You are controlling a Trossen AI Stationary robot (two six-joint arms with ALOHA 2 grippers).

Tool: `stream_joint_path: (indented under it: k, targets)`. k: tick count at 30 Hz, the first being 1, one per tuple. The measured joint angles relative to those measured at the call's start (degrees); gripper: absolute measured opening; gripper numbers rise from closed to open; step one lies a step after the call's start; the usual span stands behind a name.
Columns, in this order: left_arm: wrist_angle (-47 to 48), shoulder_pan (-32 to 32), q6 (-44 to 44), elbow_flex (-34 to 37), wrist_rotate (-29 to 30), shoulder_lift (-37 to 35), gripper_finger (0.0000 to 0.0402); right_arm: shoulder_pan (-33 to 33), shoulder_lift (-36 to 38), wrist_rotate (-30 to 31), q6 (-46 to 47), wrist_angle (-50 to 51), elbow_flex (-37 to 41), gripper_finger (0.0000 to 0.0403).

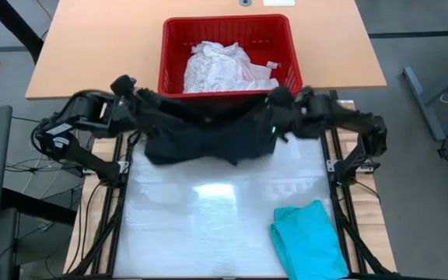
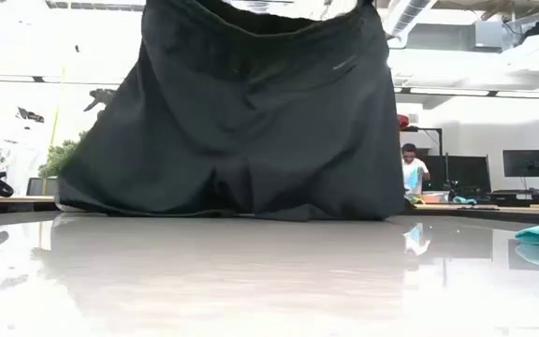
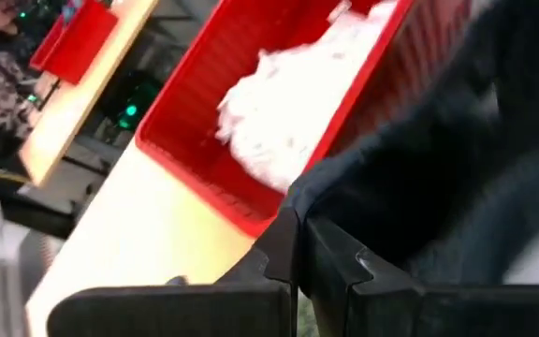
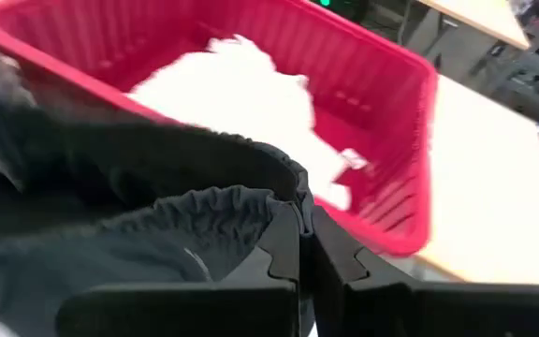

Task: Fold Laundry from Bin
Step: Fold the black shorts

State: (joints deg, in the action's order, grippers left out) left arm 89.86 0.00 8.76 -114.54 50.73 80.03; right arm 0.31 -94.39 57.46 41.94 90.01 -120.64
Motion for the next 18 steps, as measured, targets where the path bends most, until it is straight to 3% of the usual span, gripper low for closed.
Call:
stream_joint_path:
  k: [7, 10, 14, 18]
  targets:
    - [-10.91, 8.59, -16.63, -0.12, -0.41, 0.94, 0.0, -4.94, 5.58, 3.36, -10.81, -1.06, 0.0, 0.0027]
    - [-13.55, 9.67, -19.48, -2.66, -1.0, 1.0, 0.0, -5.03, 8.32, 4.95, -12.44, -1.24, -0.02, 0.0027]
    - [-13.1, 9.06, -24.22, -7.26, -0.36, 0.9, 0.0, -2.5, 11.45, 5.74, -12.63, -1.58, -0.02, 0.0027]
    - [-7.2, 7.32, -22.73, -12.5, 0.86, 0.95, 0.0, 1.73, 13.94, 5.17, -13.46, -1.42, -0.02, 0.0027]
